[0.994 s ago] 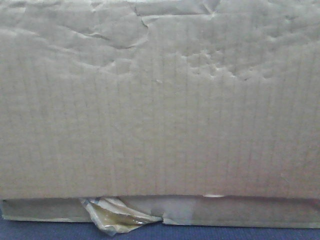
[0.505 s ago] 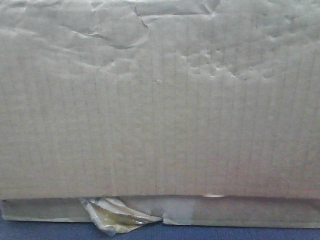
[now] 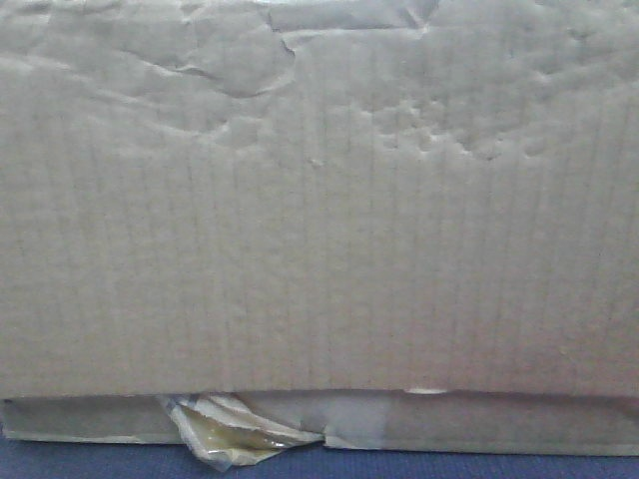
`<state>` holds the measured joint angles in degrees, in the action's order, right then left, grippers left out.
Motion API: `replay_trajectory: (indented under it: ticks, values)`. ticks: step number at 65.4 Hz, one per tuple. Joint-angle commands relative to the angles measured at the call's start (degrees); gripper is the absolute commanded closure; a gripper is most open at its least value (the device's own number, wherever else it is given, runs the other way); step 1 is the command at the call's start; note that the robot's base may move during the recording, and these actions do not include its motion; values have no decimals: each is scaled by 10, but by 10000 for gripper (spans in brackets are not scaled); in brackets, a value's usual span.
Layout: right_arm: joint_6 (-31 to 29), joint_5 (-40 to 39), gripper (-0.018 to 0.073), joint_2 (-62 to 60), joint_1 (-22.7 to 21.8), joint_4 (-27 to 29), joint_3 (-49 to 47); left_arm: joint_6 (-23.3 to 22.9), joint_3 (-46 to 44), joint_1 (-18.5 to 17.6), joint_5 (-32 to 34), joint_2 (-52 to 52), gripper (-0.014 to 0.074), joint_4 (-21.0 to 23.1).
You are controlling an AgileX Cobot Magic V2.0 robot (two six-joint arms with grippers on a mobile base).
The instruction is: Stack two boxes on right shelf middle
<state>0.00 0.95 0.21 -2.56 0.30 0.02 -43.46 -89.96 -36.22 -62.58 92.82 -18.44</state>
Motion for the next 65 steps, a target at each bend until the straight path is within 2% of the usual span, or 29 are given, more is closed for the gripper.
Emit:
replay_trajectory:
  ticks: [1, 8, 20, 28, 41, 49, 56, 65]
  values:
    - [0, -14, 721, -2, -3, 1, 0, -1, -2, -4, 9, -3, 708, 3]
    - [0, -14, 721, -2, -3, 1, 0, 0, -2, -4, 9, -3, 666, 8]
    - [0, -14, 721, -2, -3, 1, 0, 15, -2, -4, 11, -3, 416, 8]
    - [0, -14, 721, -2, -3, 1, 0, 15, -2, -4, 12, -4, 325, 7]
    - [0, -14, 721, -2, -3, 1, 0, 15, -37, -4, 6, -13, 311, 7]
    - [0, -14, 721, -2, -3, 1, 0, 57, -81, -4, -16, -31, 311, 4]
    - [0, -14, 721, -2, -3, 1, 0, 71, -111, -2, -60, -47, 311, -27]
    - [0, -14, 721, -2, -3, 1, 0, 105, -119, 33, -74, -58, 311, -28]
